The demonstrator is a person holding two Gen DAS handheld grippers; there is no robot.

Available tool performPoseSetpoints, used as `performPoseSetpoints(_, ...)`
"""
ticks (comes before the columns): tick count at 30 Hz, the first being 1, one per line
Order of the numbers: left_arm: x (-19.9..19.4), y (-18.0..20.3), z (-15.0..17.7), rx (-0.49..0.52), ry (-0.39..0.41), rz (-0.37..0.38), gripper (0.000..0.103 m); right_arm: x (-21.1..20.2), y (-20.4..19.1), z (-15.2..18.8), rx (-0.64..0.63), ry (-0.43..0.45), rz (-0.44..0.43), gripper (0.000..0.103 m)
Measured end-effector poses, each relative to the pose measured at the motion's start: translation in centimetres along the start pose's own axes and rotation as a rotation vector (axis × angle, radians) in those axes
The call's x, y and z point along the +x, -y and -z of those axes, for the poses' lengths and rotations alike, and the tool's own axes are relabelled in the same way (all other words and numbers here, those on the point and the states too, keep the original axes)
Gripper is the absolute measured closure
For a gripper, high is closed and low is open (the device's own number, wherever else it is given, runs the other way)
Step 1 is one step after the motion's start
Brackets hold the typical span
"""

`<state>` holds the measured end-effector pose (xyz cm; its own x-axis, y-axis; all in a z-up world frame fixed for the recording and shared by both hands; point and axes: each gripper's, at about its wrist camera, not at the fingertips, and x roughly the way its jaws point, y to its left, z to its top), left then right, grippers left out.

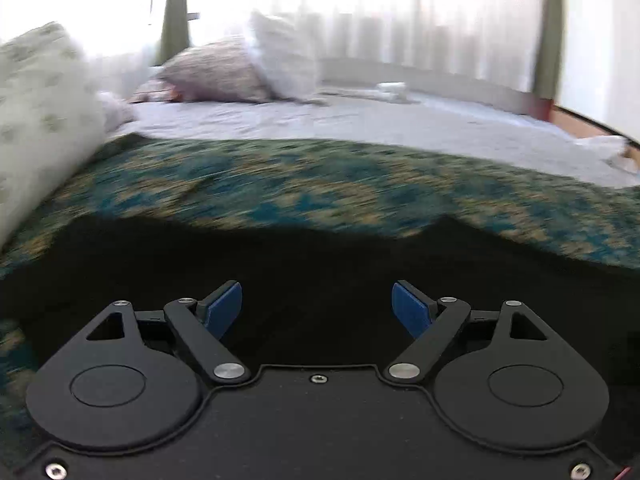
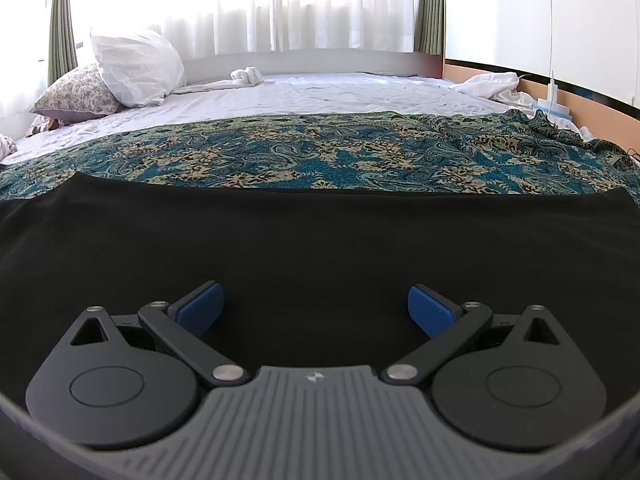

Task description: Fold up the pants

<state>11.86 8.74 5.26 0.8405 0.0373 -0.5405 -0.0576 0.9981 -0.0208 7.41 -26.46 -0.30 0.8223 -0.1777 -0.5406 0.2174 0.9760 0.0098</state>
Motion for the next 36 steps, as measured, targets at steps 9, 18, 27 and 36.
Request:
performPoseSetpoints(9,-0.3,-6.6,3.1,-0.070,-0.049,-0.215,0.024,0.0,0.0,0.0,-0.007,0.000,0.006,0.000)
performPoseSetpoints(18,1.1,-6.6,2.8,-0.051,-0.070,-0.251,0.022,0.0,0.0,0.0,-0.010,0.002,0.009,0.000)
performPoseSetpoints(27,-0.9,-1.1,2.0,0.049,-0.033,-0.122,0.021,-1.8,2.1,-0.8,0.109,0.053,-0.049,0.000)
performPoseSetpoints(36,-2.2,6.8,2.5,0.250,0.012,0.037,0.020,-8.4,11.7,1.3,0.389,0.261,0.186,0.000)
